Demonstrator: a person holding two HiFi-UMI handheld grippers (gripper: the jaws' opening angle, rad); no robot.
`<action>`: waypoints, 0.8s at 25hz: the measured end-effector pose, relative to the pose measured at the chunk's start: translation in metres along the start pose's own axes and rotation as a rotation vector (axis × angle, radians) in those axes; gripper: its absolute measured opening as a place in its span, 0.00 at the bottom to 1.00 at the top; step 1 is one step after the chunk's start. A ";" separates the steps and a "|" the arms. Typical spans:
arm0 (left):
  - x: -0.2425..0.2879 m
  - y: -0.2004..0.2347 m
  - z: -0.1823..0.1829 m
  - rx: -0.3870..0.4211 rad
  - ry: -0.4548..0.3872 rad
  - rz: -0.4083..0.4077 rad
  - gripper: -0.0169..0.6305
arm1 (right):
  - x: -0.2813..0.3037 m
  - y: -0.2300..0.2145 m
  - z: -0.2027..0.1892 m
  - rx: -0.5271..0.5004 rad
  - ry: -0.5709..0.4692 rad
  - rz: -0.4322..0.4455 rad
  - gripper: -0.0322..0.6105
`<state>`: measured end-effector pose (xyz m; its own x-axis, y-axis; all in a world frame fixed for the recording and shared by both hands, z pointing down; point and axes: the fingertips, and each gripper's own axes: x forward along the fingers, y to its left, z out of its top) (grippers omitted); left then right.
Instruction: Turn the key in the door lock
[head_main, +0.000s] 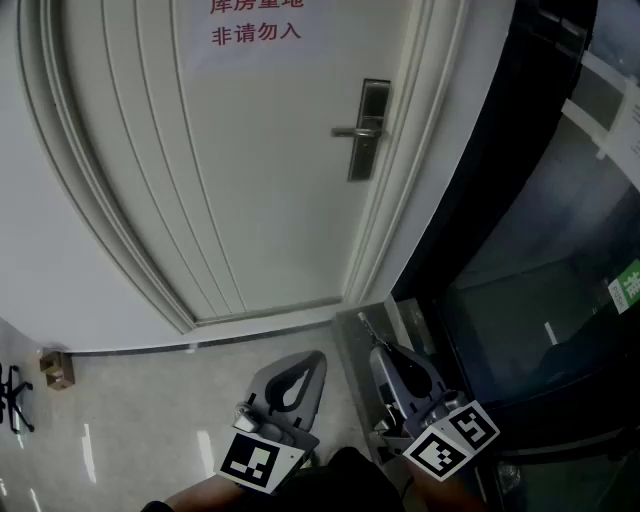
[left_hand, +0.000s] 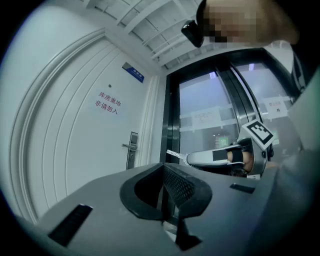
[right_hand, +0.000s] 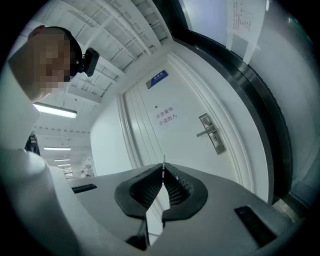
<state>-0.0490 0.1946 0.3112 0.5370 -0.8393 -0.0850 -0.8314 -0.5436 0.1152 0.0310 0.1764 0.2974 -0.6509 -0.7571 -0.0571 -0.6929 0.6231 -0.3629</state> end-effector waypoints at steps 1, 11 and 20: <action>0.006 0.003 -0.001 -0.004 0.001 -0.002 0.04 | 0.006 -0.004 0.001 0.001 -0.001 0.001 0.08; 0.077 0.043 -0.008 -0.001 0.017 -0.001 0.04 | 0.072 -0.062 0.012 0.031 0.006 0.023 0.08; 0.174 0.087 0.000 0.005 0.037 0.054 0.04 | 0.154 -0.154 0.050 0.027 0.035 0.040 0.08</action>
<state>-0.0283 0.0012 0.3067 0.4963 -0.8672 -0.0417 -0.8599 -0.4976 0.1140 0.0528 -0.0452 0.2983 -0.6885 -0.7242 -0.0396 -0.6579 0.6466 -0.3861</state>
